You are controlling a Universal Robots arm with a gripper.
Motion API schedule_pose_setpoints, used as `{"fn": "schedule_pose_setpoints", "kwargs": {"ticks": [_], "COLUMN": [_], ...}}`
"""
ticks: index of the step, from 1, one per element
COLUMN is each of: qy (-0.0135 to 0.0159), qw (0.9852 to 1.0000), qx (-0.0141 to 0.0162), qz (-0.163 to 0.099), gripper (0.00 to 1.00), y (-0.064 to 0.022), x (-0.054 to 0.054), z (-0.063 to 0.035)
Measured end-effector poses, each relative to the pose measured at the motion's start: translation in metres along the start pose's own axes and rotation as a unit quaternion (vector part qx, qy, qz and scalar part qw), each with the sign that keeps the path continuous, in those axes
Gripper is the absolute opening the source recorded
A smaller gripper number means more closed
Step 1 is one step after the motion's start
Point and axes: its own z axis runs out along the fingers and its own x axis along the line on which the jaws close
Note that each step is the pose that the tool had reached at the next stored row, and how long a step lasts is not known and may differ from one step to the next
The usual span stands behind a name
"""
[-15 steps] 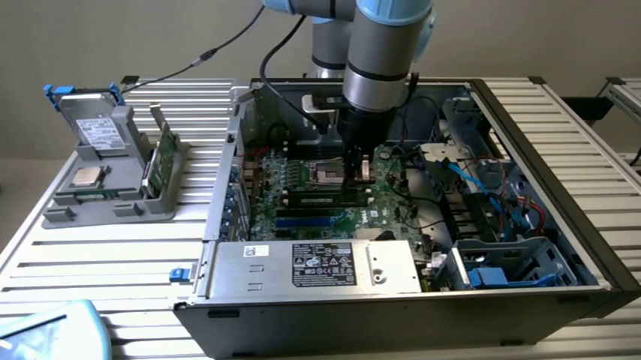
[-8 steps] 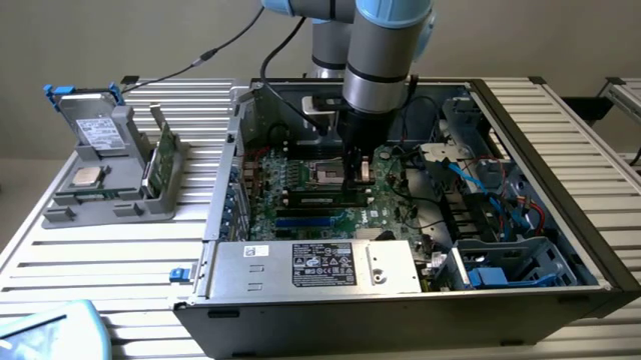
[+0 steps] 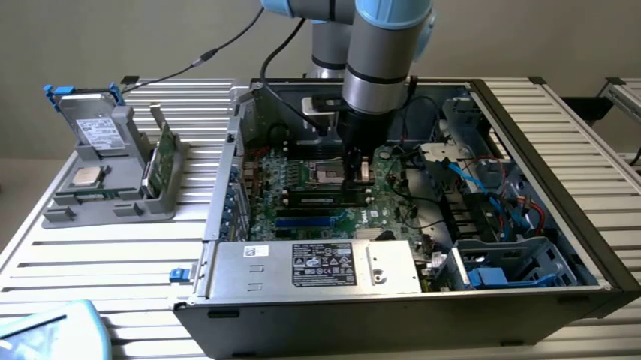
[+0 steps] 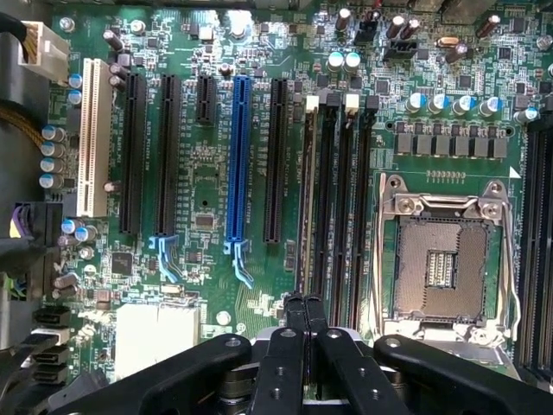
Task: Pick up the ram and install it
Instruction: 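Press down the ram until it locks into place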
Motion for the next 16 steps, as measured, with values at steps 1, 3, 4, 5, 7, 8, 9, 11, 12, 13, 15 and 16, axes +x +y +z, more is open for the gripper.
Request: {"fn": "schedule_pose_setpoints", "kwargs": {"ticks": [1, 3, 4, 5, 7, 8, 9, 11, 12, 13, 15, 16], "qy": [-0.0003, 0.0001, 0.0001, 0.0000, 0.0001, 0.0002, 0.0002, 0.0003, 0.0002, 0.0002, 0.0001, 0.0001], "qw": [1.0000, 1.0000, 1.0000, 1.0000, 1.0000, 1.0000, 1.0000, 1.0000, 1.0000, 1.0000, 1.0000, 1.0000], "qx": [-0.0001, -0.0002, -0.0002, -0.0001, -0.0001, -0.0002, -0.0003, -0.0003, -0.0003, -0.0003, -0.0003, -0.0003], "qz": [0.000, 0.000, 0.000, 0.000, 0.000, 0.000, 0.001, 0.001, 0.001, 0.001, 0.002, 0.002], "gripper": [0.11, 0.11, 0.11, 0.11, 0.11, 0.11, 0.11, 0.11, 0.11, 0.11, 0.11, 0.11], "y": [0.0013, 0.0043, 0.0063, 0.0082, 0.0124, 0.0146, 0.0167, 0.0205, 0.0224, 0.0240, 0.0269, 0.0275], "x": [0.000, 0.000, 0.000, 0.000, 0.000, 0.000, -0.001, -0.001, -0.001, -0.001, -0.001, -0.001], "z": [-0.0006, -0.0026, -0.0031, -0.0031, -0.0030, -0.0030, -0.0029, -0.0027, -0.0026, -0.0024, -0.0022, -0.0022]}}
